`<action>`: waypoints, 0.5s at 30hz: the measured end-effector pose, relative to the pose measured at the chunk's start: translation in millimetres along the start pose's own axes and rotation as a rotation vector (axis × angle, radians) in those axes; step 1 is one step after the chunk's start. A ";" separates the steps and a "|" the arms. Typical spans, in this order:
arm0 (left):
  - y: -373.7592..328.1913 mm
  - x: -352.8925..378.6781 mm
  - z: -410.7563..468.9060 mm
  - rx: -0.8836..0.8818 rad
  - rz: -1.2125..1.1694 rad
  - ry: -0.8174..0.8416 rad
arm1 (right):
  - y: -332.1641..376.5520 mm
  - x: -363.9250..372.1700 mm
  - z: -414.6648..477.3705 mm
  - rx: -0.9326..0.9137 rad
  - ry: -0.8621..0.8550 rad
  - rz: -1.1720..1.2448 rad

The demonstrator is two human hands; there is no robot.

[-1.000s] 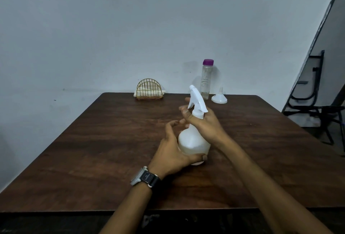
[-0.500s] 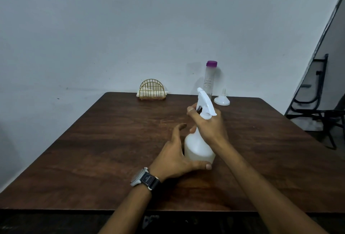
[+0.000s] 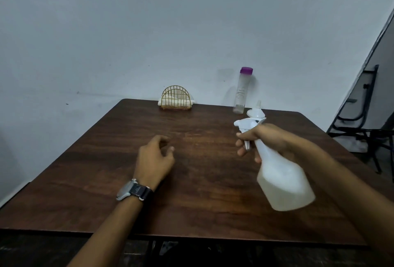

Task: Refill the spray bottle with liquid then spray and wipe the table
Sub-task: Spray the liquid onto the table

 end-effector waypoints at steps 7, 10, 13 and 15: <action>28.5 -20.6 4.7 -0.141 -0.410 -0.170 | -28.6 -7.9 -2.7 0.109 0.020 -0.041; 26.2 -24.7 4.9 -0.118 -0.395 -0.191 | -30.3 -5.2 -1.5 0.107 0.022 -0.034; 22.1 -25.7 4.8 -0.087 -0.381 -0.201 | -29.4 -3.6 -2.6 0.128 0.025 -0.062; 18.7 -24.9 3.8 -0.063 -0.384 -0.208 | -30.9 -2.4 -2.2 0.168 0.008 -0.089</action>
Point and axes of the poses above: each hand's wrist, its own z-axis towards the middle knuckle, its own x-axis out of the palm, y = z × x, the point moved 4 cm from there along z, towards the middle knuckle, and after that the axes turned 14 degrees about y, right-handed, at the moved point
